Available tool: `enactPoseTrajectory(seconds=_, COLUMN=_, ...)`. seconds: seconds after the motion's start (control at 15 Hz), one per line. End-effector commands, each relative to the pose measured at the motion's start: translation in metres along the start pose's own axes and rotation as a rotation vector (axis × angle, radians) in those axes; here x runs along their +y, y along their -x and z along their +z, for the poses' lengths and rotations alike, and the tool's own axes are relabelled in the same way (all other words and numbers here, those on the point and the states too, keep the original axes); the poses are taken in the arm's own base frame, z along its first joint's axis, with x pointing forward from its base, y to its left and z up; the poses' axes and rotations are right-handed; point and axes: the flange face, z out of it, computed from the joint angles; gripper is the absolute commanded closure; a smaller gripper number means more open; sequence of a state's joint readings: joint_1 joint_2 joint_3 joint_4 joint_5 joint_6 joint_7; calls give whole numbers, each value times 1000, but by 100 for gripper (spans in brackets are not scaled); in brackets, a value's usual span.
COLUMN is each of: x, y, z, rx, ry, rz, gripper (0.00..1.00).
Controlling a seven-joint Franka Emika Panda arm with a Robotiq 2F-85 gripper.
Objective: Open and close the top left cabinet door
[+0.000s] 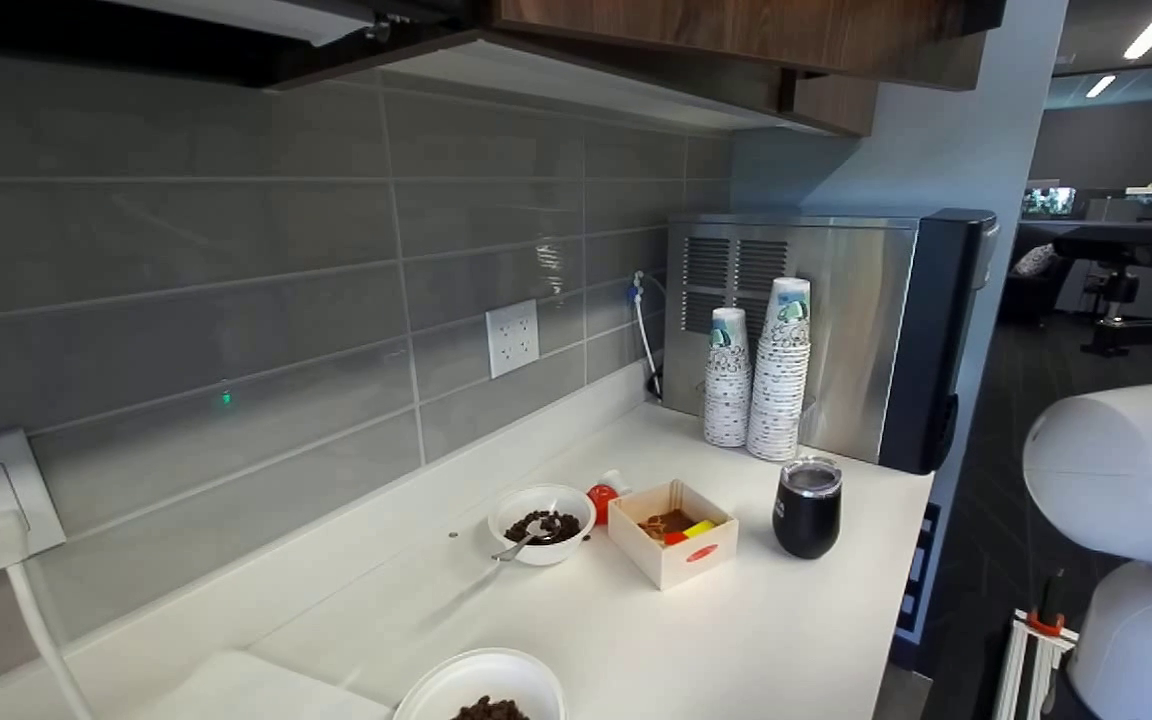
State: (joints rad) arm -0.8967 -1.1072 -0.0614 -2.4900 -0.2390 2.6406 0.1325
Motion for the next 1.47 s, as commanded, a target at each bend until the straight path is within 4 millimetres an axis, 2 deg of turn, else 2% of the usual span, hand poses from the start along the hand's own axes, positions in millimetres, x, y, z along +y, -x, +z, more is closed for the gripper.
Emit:
enactPoseTrajectory(seconds=0.0, x=-8, y=-3, z=16, rx=-15, ry=-21, rz=-24, gripper=0)
enactPoseTrajectory(seconds=0.33, x=-43, y=-12, z=37, rx=3, ry=-91, rz=-22, gripper=0)
enactPoseTrajectory(seconds=0.8, x=-105, y=-28, z=66, rx=-53, ry=-253, rz=-30, gripper=0)
enactPoseTrajectory(seconds=1.0, x=-117, y=-34, z=72, rx=-71, ry=-313, rz=-29, gripper=0)
enactPoseTrajectory(seconds=1.13, x=-119, y=-37, z=73, rx=-77, ry=-338, rz=-30, gripper=0)
enactPoseTrajectory(seconds=1.27, x=-116, y=-38, z=67, rx=-96, ry=-388, rz=-33, gripper=0)
enactPoseTrajectory(seconds=1.4, x=-121, y=-35, z=57, rx=-133, ry=-467, rz=-43, gripper=0)
